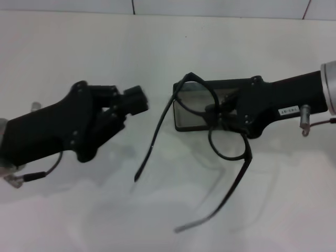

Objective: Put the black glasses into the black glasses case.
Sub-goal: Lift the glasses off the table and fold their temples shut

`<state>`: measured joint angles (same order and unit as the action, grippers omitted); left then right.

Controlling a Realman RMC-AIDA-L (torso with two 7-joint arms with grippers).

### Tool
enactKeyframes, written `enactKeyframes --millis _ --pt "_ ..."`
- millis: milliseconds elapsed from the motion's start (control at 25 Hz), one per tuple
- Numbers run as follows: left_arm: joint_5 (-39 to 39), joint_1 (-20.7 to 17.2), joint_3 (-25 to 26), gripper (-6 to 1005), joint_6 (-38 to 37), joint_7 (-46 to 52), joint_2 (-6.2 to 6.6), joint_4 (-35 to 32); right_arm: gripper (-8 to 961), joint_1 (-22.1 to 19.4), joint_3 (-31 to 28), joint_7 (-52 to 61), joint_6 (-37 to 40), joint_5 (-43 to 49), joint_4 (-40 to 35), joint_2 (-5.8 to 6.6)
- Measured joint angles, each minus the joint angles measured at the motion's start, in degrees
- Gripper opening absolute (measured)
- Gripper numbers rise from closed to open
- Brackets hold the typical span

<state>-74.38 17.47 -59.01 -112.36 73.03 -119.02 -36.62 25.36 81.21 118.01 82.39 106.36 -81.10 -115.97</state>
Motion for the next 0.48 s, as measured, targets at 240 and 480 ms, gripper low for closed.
enactKeyframes --millis 240,480 --pt "-0.26 2.35 -0.95 81 -0.13 0.00 -0.49 0.56 89 0.35 0.25 -6.16 -0.28 -5.38 4.86 -0.09" --pt "-0.33 4.36 -2.89 51 0.20 -0.33 -0.50 3.23 84 0.69 0.44 -9.50 -1.13 -9.17 6.62 -0.02"
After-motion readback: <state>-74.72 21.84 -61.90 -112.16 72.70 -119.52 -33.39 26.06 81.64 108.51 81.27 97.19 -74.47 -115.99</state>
